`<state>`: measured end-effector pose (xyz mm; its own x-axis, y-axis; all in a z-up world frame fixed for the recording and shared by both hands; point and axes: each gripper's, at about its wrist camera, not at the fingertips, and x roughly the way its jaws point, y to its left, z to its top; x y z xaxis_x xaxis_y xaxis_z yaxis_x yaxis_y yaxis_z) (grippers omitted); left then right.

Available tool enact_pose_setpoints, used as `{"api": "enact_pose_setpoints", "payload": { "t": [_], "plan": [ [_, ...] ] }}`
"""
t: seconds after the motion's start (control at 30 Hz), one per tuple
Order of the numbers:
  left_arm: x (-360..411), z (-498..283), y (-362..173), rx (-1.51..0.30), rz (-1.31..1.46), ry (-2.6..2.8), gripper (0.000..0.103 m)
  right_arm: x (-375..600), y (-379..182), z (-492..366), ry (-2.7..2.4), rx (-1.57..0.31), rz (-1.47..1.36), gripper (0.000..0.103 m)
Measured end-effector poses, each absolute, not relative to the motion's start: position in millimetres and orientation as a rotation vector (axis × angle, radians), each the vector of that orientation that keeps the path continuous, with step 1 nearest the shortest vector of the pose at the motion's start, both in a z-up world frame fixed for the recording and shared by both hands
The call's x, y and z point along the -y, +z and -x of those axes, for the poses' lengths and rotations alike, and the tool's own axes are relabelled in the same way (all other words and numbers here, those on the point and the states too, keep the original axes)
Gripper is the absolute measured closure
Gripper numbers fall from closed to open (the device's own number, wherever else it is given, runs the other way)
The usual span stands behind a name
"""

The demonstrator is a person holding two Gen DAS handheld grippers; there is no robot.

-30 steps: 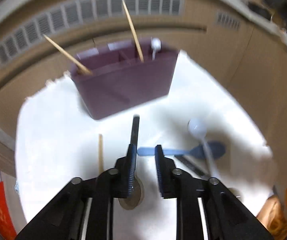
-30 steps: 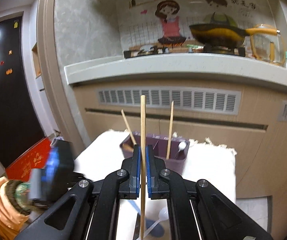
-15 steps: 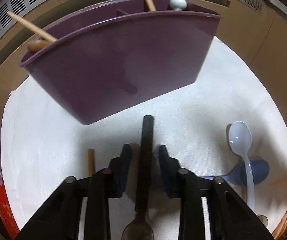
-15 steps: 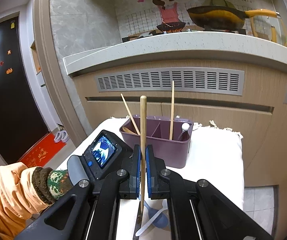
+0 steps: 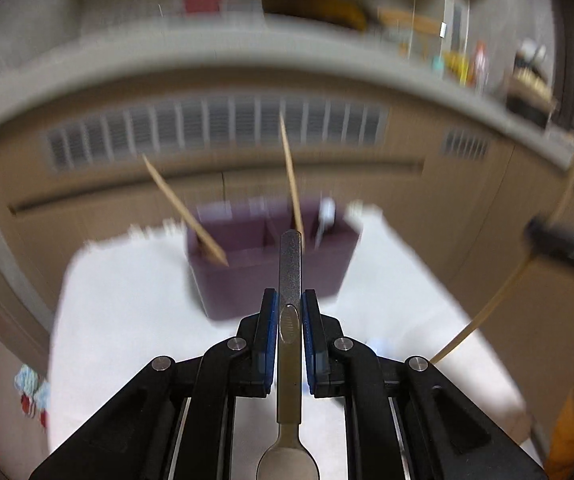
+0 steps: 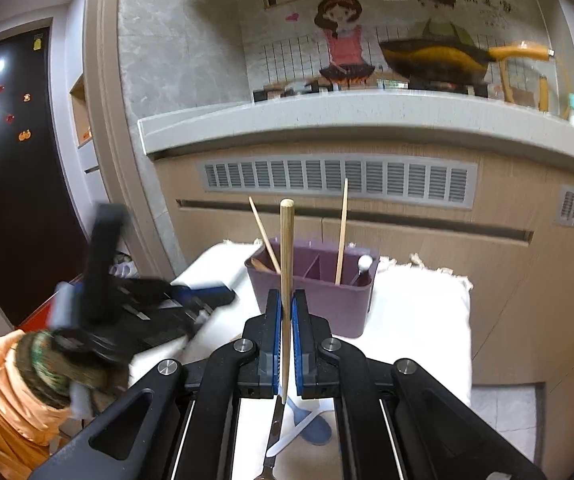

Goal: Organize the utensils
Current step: 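Lift the dark spoon and chopstick and carry both toward the purple caddy, then lower dark spoon and chopstick into the purple caddy and open both tools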

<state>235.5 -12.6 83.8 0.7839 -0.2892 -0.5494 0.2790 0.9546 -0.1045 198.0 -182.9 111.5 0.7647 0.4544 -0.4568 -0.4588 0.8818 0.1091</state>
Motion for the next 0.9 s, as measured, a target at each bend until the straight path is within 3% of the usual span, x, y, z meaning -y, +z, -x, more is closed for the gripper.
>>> {"api": "enact_pose_setpoints", "payload": {
  "t": [0.17, 0.3, 0.47, 0.63, 0.9],
  "plan": [
    [-5, -226, 171, -0.321, 0.067, -0.296, 0.091, 179, 158, -199, 0.460, -0.378, 0.040, 0.098],
    [-2, -240, 206, -0.161, 0.086, -0.315, 0.091, 173, 205, -212, 0.410, -0.274, 0.071, 0.098],
    [2, -263, 221, -0.088, 0.073, -0.307, 0.091, 171, 231, -239, 0.382, -0.222, 0.067, 0.098],
    [-4, -312, 212, -0.061, 0.121, -0.292, 0.091, 169, 222, -277, 0.386, -0.234, 0.065, 0.098],
    [-15, -397, 135, -0.180, 0.236, -0.263, 0.091, 156, 156, -352, 0.390, -0.392, 0.081, 0.097]
  ]
}}
